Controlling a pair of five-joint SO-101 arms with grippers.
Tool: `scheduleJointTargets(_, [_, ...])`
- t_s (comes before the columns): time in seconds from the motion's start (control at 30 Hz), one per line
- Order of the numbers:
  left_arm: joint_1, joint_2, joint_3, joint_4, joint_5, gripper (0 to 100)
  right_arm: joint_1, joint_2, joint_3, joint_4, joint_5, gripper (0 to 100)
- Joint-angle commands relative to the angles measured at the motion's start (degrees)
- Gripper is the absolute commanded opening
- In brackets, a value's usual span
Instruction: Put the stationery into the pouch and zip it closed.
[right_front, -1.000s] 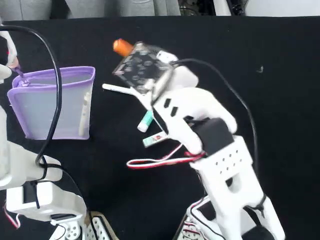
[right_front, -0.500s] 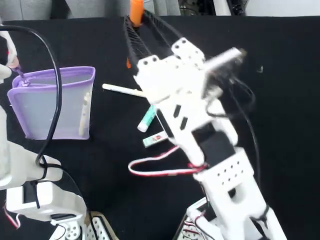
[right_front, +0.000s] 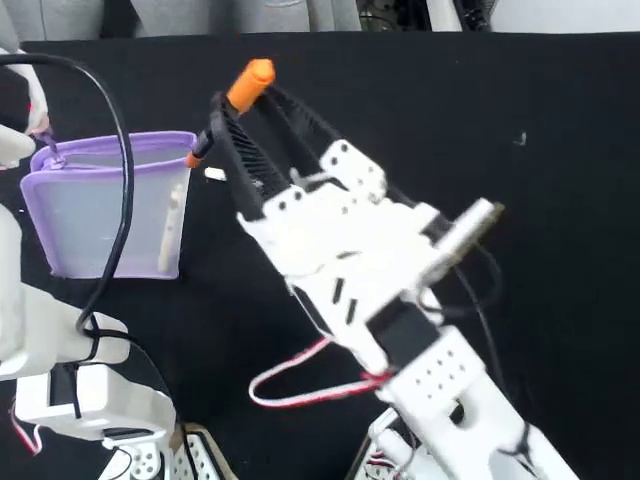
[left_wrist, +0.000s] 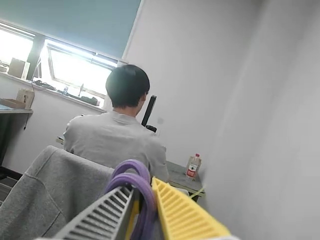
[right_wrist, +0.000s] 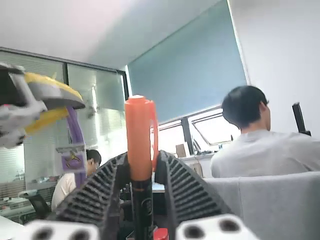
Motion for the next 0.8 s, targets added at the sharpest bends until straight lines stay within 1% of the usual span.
scheduleJointTargets(0.0, [0.7, -1.4, -1.4, -0.6, 0.6, 3, -0.8, 8.5, -1.9, -5.4, -0.4, 1.1])
scheduleJointTargets(0.17, [0.7, -1.4, -1.4, -0.6, 0.6, 3, -1.0, 16.0, -4.7, -8.0, -0.4, 1.1])
scheduleJointTargets(0.43, [0.7, -1.4, -1.4, -0.7, 0.6, 3, -1.0, 21.9, -5.8, -8.2, -0.4, 1.1])
scheduleJointTargets(0.6, [0.7, -1.4, -1.4, -0.7, 0.6, 3, -1.2, 16.5, -5.2, -7.7, 0.2, 1.1])
scheduleJointTargets(0.7, [0.7, -1.4, -1.4, -0.7, 0.6, 3, -1.9, 9.3, -2.3, -7.7, 4.4, 1.1])
scheduleJointTargets(0.77, [0.8, -1.4, -1.5, -0.7, 0.6, 3, -4.0, 4.1, -0.2, -7.7, 7.2, 1.1])
